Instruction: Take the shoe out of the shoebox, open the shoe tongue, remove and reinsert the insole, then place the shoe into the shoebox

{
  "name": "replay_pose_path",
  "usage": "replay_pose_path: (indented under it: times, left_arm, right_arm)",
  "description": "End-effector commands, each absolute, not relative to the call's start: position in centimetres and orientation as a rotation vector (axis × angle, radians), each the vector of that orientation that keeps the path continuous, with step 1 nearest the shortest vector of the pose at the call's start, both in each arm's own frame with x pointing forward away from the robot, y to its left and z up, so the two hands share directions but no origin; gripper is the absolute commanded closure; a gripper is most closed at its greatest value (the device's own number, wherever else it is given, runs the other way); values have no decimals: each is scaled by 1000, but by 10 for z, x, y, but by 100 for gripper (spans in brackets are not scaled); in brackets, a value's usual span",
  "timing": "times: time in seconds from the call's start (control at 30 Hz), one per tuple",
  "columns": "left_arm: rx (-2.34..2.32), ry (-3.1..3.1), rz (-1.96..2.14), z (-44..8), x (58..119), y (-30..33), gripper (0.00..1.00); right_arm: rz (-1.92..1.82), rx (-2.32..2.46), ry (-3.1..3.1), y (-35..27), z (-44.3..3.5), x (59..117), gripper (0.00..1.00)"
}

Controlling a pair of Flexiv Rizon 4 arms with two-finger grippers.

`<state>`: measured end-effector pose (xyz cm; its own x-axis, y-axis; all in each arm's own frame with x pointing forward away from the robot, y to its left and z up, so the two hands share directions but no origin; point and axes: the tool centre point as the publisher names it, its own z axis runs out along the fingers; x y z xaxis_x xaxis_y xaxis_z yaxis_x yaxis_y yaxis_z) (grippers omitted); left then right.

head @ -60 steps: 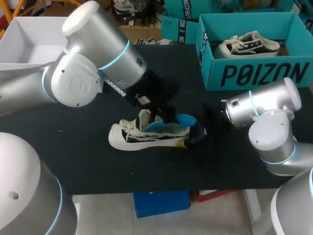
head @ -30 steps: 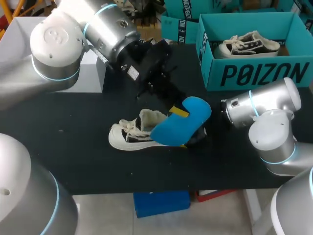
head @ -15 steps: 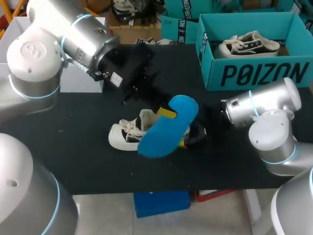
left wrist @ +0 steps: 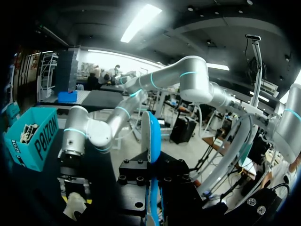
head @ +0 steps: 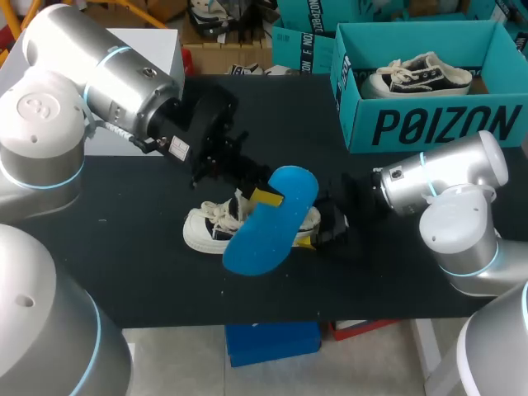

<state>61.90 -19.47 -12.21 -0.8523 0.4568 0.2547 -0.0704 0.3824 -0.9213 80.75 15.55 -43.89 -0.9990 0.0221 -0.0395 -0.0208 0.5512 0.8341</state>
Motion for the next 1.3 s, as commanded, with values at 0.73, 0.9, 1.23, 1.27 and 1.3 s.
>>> replay_pose_path:
  times: [0.73,0.9,1.23,1.27,1.3]
  left_arm:
    - [187,-2031,2006,-104,632,-172,100]
    - [299,-1963,2051,-97,644,-170,100]
    - [306,-1853,2112,-80,667,-164,100]
    - [312,-1837,2124,-77,670,-164,100]
    - [312,-1832,2129,-75,672,-164,100]
  right_arm:
    - [1465,4,2727,157,-444,810,100]
    - [1465,4,2727,157,-444,810,100]
    - [1465,4,2727,157,-444,810,100]
    - [1465,4,2727,157,-444,810,100]
    - [1465,4,2727,157,-444,810,100]
